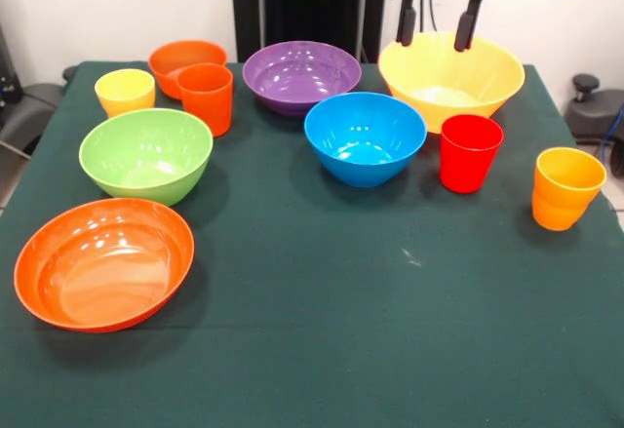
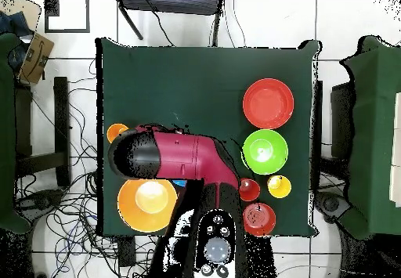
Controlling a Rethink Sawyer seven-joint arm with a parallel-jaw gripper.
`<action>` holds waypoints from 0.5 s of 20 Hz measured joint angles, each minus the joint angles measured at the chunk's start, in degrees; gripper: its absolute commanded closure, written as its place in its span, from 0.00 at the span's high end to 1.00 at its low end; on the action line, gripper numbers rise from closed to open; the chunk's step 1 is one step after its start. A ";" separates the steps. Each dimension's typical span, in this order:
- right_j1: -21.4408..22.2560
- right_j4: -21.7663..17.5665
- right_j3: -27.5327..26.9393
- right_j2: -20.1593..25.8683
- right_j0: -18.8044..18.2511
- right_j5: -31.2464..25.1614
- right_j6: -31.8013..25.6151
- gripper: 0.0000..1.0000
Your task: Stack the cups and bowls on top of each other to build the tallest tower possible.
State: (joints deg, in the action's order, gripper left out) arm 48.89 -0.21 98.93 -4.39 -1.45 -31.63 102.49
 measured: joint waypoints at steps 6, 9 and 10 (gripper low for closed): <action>-0.25 -0.02 -0.28 -0.44 0.01 -0.01 0.00 1.00; -0.11 -0.02 -0.27 -0.91 0.02 0.00 0.00 1.00; -0.02 -0.02 -0.25 -1.10 0.02 -0.01 0.00 1.00</action>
State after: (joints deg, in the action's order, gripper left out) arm 48.87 -0.23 98.69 -5.48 -1.43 -31.64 102.49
